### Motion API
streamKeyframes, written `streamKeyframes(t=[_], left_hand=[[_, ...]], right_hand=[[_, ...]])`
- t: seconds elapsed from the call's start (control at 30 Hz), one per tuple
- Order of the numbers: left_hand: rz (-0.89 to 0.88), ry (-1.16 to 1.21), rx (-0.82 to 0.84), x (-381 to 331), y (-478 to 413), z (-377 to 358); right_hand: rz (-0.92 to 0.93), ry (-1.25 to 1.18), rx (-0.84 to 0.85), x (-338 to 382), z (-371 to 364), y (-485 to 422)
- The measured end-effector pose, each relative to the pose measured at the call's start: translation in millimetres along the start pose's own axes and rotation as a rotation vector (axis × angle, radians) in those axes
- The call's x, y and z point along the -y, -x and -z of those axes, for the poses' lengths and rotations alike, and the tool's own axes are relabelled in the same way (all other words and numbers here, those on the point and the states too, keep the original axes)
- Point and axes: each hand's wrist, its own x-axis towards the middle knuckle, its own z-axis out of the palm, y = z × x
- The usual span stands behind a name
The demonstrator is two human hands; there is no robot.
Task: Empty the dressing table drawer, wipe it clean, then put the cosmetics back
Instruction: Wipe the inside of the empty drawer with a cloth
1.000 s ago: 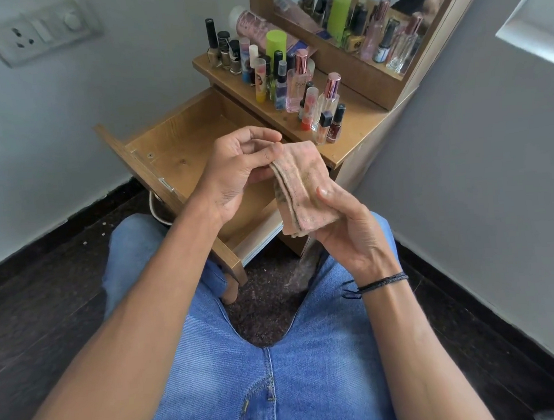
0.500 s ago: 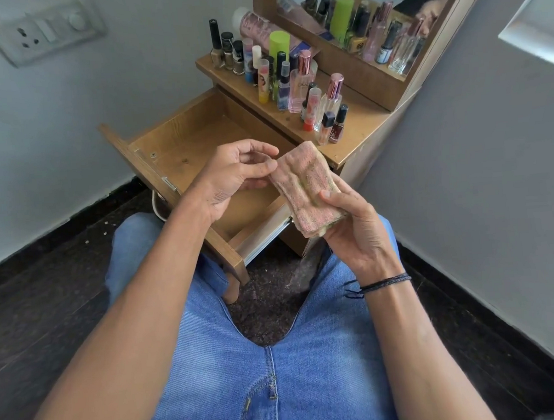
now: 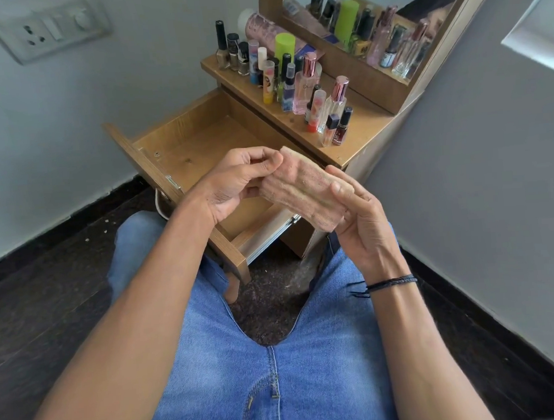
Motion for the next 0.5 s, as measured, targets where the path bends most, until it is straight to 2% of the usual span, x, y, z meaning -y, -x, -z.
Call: streamKeyframes(t=[0.17,0.3,0.4,0.5], left_hand=[[-0.044,-0.031,-0.051,-1.6,-1.0,-4.6],[-0.026,-0.065,-0.104,-1.7,-2.9,-8.4],[0.011,-0.062,-0.128,-0.4,-3.8,-9.8],[0.076,0.014,-0.132,0.4,-3.5,-7.8]], right_hand=[[0.059,0.074,-0.109,-4.3,-1.2,-1.3],[0.179,0.134,-0.194,-8.8,-2.1,-4.0],[0.224,0.153,-0.193,-11.0,-4.8,-1.8],[0.144,0.102,-0.132,-7.5,-3.1,0.5]])
